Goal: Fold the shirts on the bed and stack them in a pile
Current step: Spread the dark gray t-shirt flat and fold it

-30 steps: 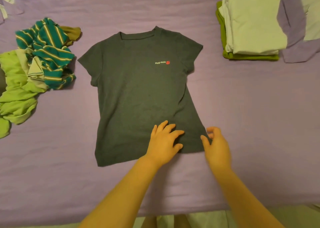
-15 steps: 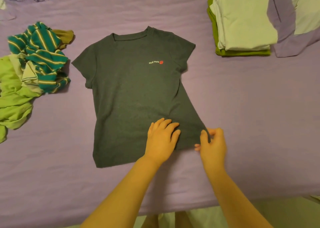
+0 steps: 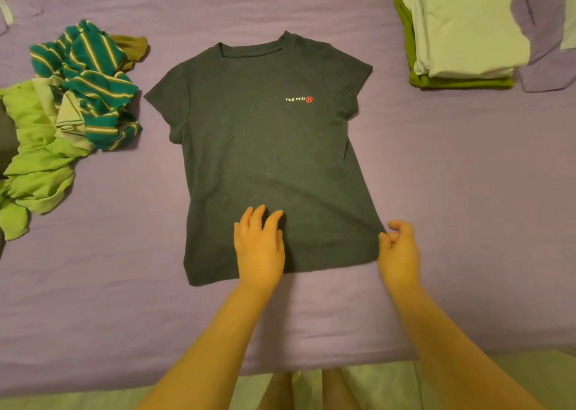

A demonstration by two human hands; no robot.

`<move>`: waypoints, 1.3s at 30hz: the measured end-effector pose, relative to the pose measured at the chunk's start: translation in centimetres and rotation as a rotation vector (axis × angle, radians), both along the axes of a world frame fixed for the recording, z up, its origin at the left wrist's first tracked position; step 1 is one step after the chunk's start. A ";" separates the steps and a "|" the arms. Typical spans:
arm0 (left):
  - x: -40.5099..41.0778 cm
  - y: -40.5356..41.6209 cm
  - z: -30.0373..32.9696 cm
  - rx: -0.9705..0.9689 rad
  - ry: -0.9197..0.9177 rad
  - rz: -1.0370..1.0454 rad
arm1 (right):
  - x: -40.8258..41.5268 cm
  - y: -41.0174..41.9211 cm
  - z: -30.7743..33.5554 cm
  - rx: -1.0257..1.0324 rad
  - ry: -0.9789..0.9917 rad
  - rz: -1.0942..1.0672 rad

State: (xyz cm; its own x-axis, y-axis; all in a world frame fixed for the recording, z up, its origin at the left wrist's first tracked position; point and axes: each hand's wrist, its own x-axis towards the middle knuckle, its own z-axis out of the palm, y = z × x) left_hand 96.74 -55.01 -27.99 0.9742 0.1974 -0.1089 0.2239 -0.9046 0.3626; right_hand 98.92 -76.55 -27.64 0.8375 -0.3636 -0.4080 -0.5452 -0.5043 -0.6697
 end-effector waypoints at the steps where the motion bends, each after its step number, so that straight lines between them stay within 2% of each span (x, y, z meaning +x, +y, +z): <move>1: -0.2 0.9 0.2 0.019 0.015 0.128 | -0.1 0.1 0.1 0.001 0.021 -0.009; 3: -0.3 2.8 0.5 0.004 0.101 0.366 | 0.1 1.0 0.8 0.073 0.025 -0.008; 6: -0.4 5.0 0.9 -0.143 0.218 0.649 | 0.2 3.3 1.7 0.215 0.004 -0.063; 9: -0.7 6.4 0.9 -0.197 0.252 0.736 | -0.4 4.8 1.9 0.266 0.028 -0.136; 13: -1.8 8.3 1.0 -0.152 0.325 0.816 | -1.3 5.0 2.2 0.317 -0.036 -0.210; 14: -2.1 8.8 0.9 -0.186 0.314 0.837 | -1.3 4.8 2.4 0.321 -0.067 -0.232; 17: -2.7 9.6 0.7 -0.454 0.286 0.872 | -1.2 4.3 2.6 0.209 -0.099 -0.218; 19: -3.1 9.4 1.5 -0.545 0.277 0.800 | -1.4 4.1 2.2 -0.056 -0.081 -0.050; 21: -3.5 9.1 2.8 -0.651 0.206 0.718 | -1.9 4.3 1.7 -0.400 -0.063 0.267; 22: -3.7 8.9 3.7 -0.740 0.170 0.690 | -2.1 4.8 1.3 -0.467 -0.103 0.429; 24: -3.9 8.7 5.4 -0.882 0.146 0.654 | -2.7 6.5 0.9 -0.415 -0.206 0.700; 27: -3.4 9.2 7.1 -0.872 0.070 0.641 | -3.4 9.8 1.2 -0.295 -0.235 1.019; 29: -1.8 9.9 8.2 -0.950 0.005 0.737 | -2.9 11.2 1.2 -0.260 -0.220 1.150; 30: -0.7 10.4 8.6 -1.079 -0.010 0.798 | -2.4 11.6 1.1 -0.239 -0.206 1.168; 32: 1.7 11.2 8.9 -1.377 -0.032 0.868 | -0.8 11.9 0.8 -0.185 -0.198 1.077; 34: 4.0 11.4 8.6 -1.502 -0.021 0.836 | 1.4 11.8 1.1 -0.077 -0.185 0.824; 37: 6.7 11.0 6.8 -1.392 0.085 0.687 | 4.7 10.6 1.8 0.069 -0.118 0.596; 39: 7.7 10.5 5.2 -1.157 0.179 0.513 | 6.4 9.8 1.8 0.062 -0.073 0.584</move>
